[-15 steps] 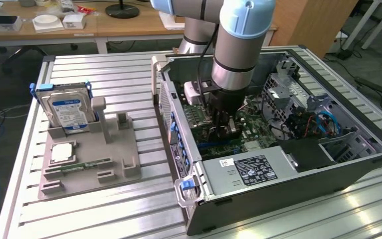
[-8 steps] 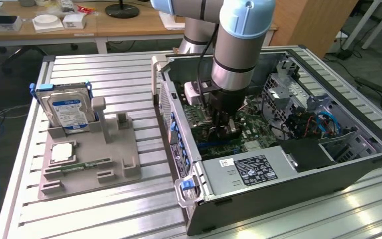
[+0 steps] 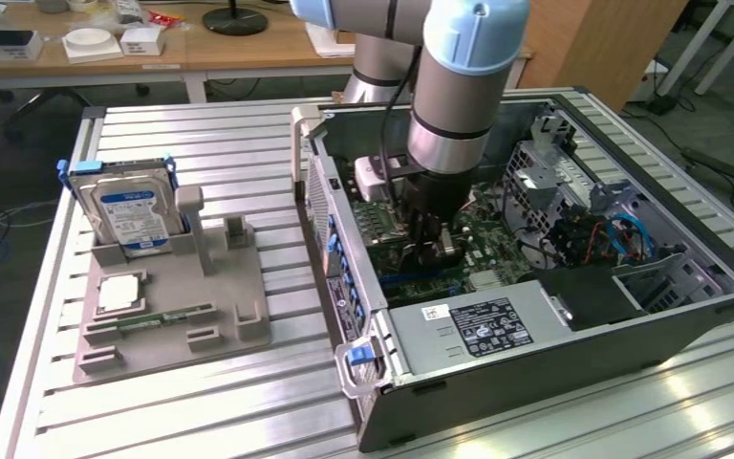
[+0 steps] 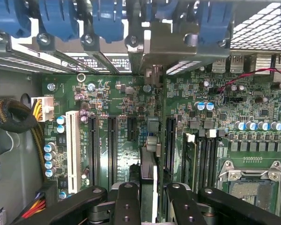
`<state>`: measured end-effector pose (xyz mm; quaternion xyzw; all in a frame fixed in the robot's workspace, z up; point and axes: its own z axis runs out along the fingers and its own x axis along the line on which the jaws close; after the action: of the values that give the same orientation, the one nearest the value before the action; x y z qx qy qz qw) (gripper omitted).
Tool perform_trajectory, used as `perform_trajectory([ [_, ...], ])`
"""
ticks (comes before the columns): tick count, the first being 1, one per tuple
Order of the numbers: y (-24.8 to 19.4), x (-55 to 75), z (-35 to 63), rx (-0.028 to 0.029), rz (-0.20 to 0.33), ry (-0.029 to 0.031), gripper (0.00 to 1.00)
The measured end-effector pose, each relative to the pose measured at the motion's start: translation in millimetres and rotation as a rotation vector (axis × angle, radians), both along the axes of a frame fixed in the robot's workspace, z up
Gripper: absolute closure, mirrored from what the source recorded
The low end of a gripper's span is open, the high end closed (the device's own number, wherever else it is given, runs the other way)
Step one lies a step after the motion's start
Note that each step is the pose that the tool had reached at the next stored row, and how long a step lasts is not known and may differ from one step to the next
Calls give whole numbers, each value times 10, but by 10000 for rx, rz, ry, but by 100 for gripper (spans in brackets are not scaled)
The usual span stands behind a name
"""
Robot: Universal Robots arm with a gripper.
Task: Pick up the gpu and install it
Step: 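Insert the gpu into the slot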
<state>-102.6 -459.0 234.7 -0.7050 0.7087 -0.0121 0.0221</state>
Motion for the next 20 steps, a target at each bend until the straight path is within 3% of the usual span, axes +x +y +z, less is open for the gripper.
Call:
perform_trajectory([
  [12, 1, 16, 1, -24, 1, -1, 73],
  [20, 6, 12, 0, -27, 1, -73, 73],
])
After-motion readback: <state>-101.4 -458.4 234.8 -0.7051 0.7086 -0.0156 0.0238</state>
